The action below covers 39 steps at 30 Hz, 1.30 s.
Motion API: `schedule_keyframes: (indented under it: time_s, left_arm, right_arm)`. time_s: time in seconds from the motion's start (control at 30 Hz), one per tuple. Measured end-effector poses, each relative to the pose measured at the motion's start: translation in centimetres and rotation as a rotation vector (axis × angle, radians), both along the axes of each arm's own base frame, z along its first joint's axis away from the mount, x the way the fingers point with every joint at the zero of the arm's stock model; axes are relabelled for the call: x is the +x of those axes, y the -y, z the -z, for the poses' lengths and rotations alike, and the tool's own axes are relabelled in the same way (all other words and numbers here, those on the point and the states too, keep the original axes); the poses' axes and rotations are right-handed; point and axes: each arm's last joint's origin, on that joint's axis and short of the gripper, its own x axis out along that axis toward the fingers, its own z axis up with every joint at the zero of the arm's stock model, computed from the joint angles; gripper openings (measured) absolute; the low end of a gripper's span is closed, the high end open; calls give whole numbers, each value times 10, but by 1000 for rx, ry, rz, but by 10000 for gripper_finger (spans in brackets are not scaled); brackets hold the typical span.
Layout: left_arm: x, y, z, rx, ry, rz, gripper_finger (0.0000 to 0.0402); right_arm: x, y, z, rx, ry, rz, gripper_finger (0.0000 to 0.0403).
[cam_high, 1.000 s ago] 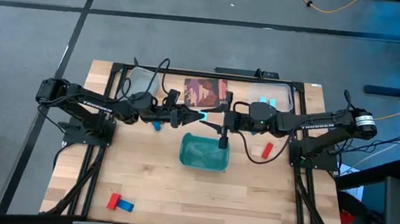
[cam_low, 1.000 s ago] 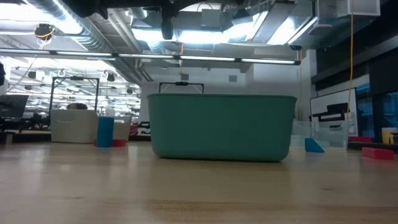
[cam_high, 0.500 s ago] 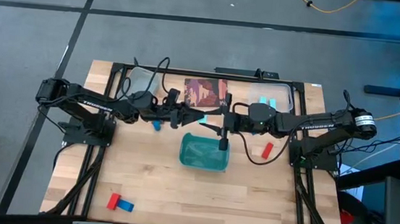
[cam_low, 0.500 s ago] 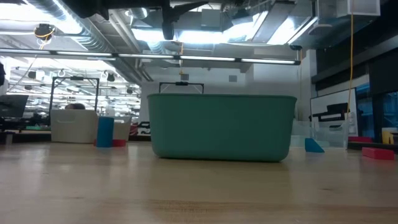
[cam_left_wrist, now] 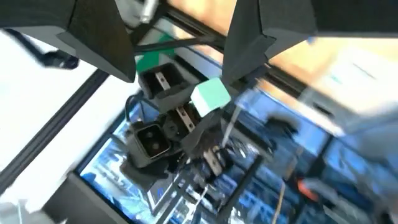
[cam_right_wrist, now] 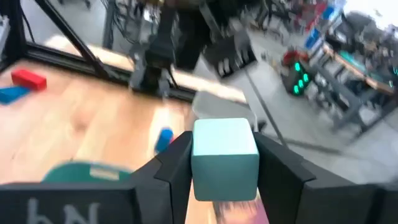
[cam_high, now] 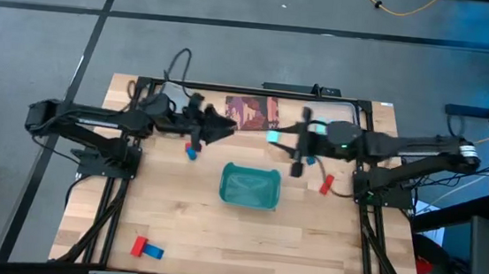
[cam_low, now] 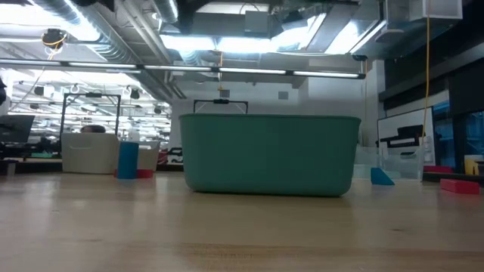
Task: Sort & place blocks by color
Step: Put the square blue green block into the transparent bin
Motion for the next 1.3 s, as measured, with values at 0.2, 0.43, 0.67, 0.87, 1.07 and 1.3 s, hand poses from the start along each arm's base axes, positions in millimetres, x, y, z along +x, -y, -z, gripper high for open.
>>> schedule_keyframes:
  time_s: [0.2, 0.43, 0.67, 0.87, 1.07, 1.3]
  left_arm:
    - [-39, 4, -24, 272, 31, -118, 230]
    - [-75, 16, -30, 418, -54, -189, 229]
    - [-81, 25, -19, 464, -120, -220, 229]
    - [-75, 27, 5, 438, -163, -231, 229]
    - [-78, 28, -2, 464, -73, -249, 229]
    - [-77, 28, -2, 474, -77, -250, 229]
  right_arm:
    - [-56, 4, -15, 116, -39, 63, 147]
    - [-99, 7, -17, 255, 61, 91, 147]
    - [-105, 7, 6, 334, 264, 58, 147]
    - [-99, 6, 18, 368, 358, 46, 147]
    - [-99, 6, 16, 371, 382, 37, 147]
    - [-99, 6, 15, 376, 386, 20, 147]
